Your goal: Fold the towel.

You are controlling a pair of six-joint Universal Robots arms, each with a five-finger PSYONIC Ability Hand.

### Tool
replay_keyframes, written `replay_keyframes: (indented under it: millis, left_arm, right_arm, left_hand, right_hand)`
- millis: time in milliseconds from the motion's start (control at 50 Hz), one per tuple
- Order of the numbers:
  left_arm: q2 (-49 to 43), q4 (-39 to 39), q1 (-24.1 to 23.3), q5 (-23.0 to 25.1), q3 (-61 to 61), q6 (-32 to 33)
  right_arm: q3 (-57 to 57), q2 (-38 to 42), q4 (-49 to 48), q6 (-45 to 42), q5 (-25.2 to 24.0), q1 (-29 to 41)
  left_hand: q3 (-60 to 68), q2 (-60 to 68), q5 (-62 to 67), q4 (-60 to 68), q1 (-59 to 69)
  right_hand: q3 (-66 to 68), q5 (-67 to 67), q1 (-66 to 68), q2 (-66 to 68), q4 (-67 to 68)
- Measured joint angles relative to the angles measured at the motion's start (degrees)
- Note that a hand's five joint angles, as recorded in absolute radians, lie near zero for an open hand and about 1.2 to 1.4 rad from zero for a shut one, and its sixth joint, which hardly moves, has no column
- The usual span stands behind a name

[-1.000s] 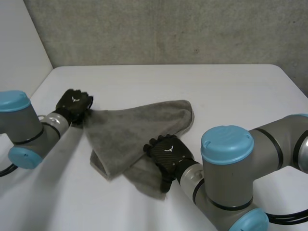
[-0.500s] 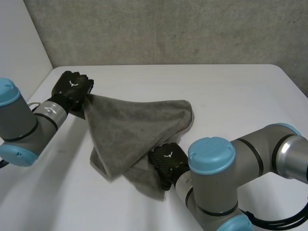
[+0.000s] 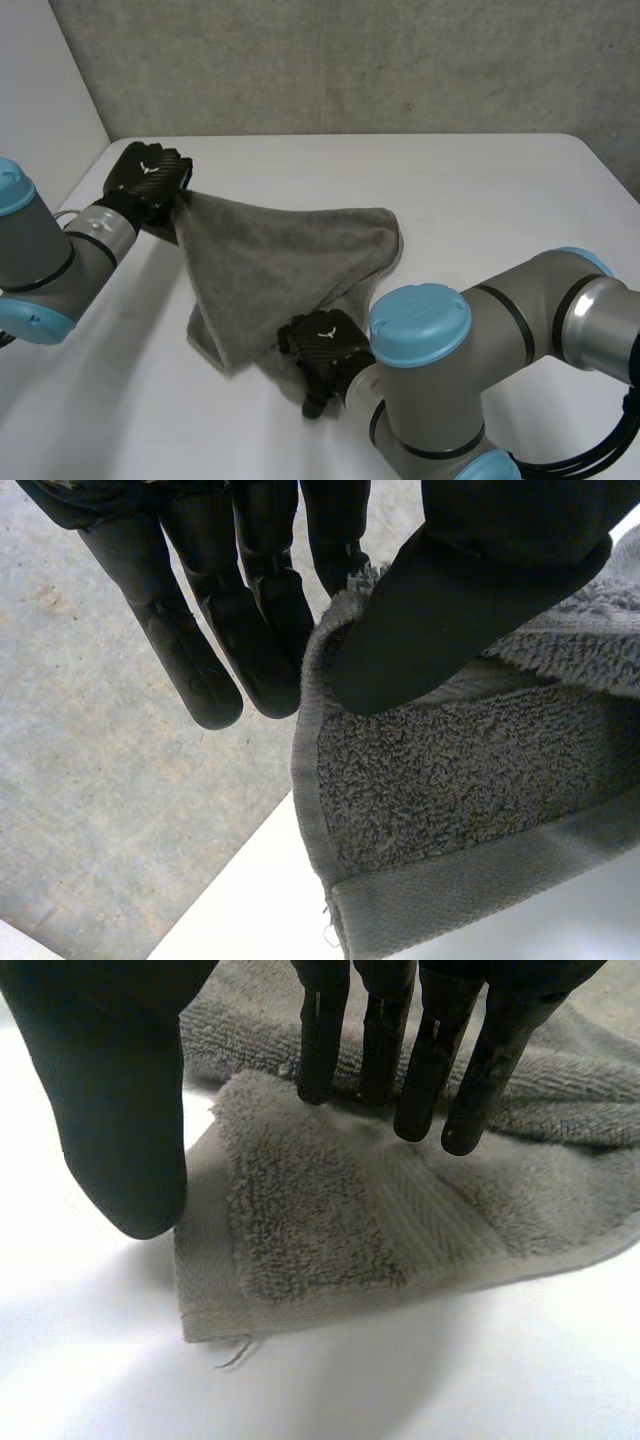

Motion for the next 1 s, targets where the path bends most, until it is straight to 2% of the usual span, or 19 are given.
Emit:
replay_keyframes:
  millis: [80, 160, 200, 220, 260, 280, 320, 360, 380, 400, 520, 680, 760, 840, 1000]
  left_arm:
    - [0.01, 0.02, -0.06, 0.00, 0.01, -0.60]
    - [-0.04, 0.05, -0.14, 0.00, 0.02, -0.81]
    - [-0.07, 0.05, -0.15, 0.00, 0.04, -0.82]
    - [-0.08, 0.05, -0.14, 0.00, 0.05, -0.82]
    - [-0.08, 0.05, -0.12, 0.00, 0.05, -0.82]
    - [-0.08, 0.04, -0.09, 0.00, 0.05, -0.81]
    - [-0.04, -0.04, -0.03, -0.07, 0.04, -0.81]
    - [0.03, -0.13, 0.01, -0.13, 0.04, -0.80]
    - [0.14, -0.20, 0.05, -0.22, 0.03, -0.80]
    - [0.31, -0.32, 0.08, -0.33, 0.01, -0.80]
    - [2.42, -1.51, 0.20, -1.30, -0.31, -0.97]
    - [9.13, -5.78, 0.22, -2.85, -1.36, -3.01]
    - [16.83, -10.90, 0.08, -3.37, -2.84, -7.16]
    - [20.63, -13.05, -0.23, -3.40, -3.98, -9.94]
    - [22.87, -14.49, -2.33, -3.37, -8.16, -14.10]
  right_arm:
    - [-0.49, 1.12, -0.11, -0.13, 0.07, 0.08]
    - [-1.33, 2.91, -0.50, -0.55, 0.41, 0.06]
    - [-1.57, 3.25, -0.87, -0.68, 0.60, 0.03]
    - [-1.58, 3.37, -1.23, -0.75, 0.82, -0.02]
    - [-1.50, 3.34, -1.67, -0.81, 1.18, -0.11]
    - [-1.29, 3.08, -2.29, -0.84, 1.71, -0.27]
    - [-1.11, 1.72, -3.67, -0.89, 2.97, -0.79]
    - [-0.81, 0.47, -4.45, -0.92, 3.81, -1.37]
    - [-0.54, -0.70, -5.04, -0.95, 4.43, -2.00]
    - [-0.30, -1.93, -5.52, -1.00, 4.93, -2.72]
    - [1.47, -10.41, -6.49, -2.06, 5.57, -9.30]
    - [1.56, -20.03, -5.11, -5.60, 1.63, -18.63]
    - [-2.58, -24.80, -3.17, -8.72, -2.17, -26.79]
    - [-7.43, -23.72, -1.47, -9.69, -3.54, -30.55]
    - [-21.29, -9.31, 2.98, -12.32, -3.56, -32.99]
  left_hand:
    - [0.00, 0.00, 0.00, 0.00, 0.16]
    - [0.00, 0.00, 0.00, 0.00, 0.27]
    - [0.00, 0.00, 0.00, 0.00, 0.27]
    - [0.00, 0.00, 0.00, 0.00, 0.27]
    - [0.00, 0.00, 0.06, 0.00, 0.27]
    - [0.00, 0.00, 0.09, 0.00, 0.27]
    - [0.00, 0.00, 0.12, 0.00, 0.27]
    - [0.00, 0.00, 0.13, 0.00, 0.27]
    - [0.00, 0.00, 0.14, 0.00, 0.27]
    - [0.00, 0.00, 0.15, 0.00, 0.27]
    - [0.00, 0.01, 0.15, 0.00, 0.27]
    - [0.00, 0.01, 0.16, 0.01, 0.27]
    - [0.01, 0.02, 0.33, 0.01, 0.59]
    - [0.02, 0.03, 0.33, 0.01, 0.59]
    - [0.02, 0.03, 0.33, 0.01, 0.59]
  right_hand:
    - [0.11, 0.09, 0.00, 0.05, 0.03]
    - [10.53, 9.21, 7.28, 11.73, 10.24]
    - [10.53, 9.21, 7.28, 11.73, 10.24]
    - [19.77, 20.52, 11.73, 23.41, 22.79]
    - [25.29, 30.44, 15.77, 30.33, 32.40]
    - [34.36, 36.57, 16.91, 36.70, 38.14]
    - [39.15, 38.66, 16.91, 40.63, 40.20]
    - [39.93, 39.04, 19.22, 41.13, 40.43]
    - [40.20, 39.31, 27.90, 41.52, 40.50]
    - [40.21, 39.36, 30.00, 41.58, 40.50]
    - [40.21, 39.36, 30.54, 41.59, 40.50]
    - [40.21, 39.38, 30.61, 41.59, 40.50]
    - [40.23, 39.40, 30.83, 41.59, 40.50]
    - [40.50, 39.41, 30.83, 41.59, 40.55]
    - [40.51, 39.45, 30.80, 41.49, 40.72]
